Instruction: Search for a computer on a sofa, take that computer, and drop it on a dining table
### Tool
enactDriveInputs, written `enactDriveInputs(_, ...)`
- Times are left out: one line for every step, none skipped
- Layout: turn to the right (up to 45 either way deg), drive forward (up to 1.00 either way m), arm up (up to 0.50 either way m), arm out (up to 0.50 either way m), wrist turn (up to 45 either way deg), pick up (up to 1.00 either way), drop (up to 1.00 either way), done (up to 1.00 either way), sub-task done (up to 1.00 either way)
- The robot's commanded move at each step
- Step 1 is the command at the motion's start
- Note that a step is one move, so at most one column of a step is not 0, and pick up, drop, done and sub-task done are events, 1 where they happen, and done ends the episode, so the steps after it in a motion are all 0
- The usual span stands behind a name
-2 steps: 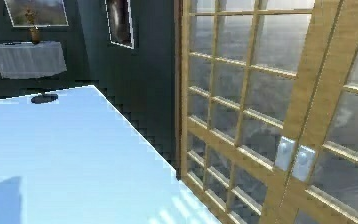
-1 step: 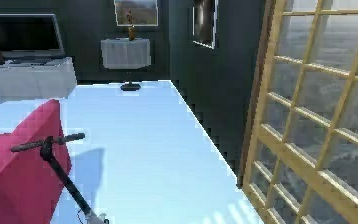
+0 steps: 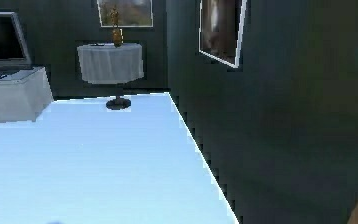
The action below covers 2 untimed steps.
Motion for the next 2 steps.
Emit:
enactDriveInputs(-6.0,0.0,0.0,0.0,0.0,0.0,0.0,0.0,0.0)
enactDriveInputs(0.0,0.35,0.0,0.0,0.0,0.0,0.0,0.0,0.0)
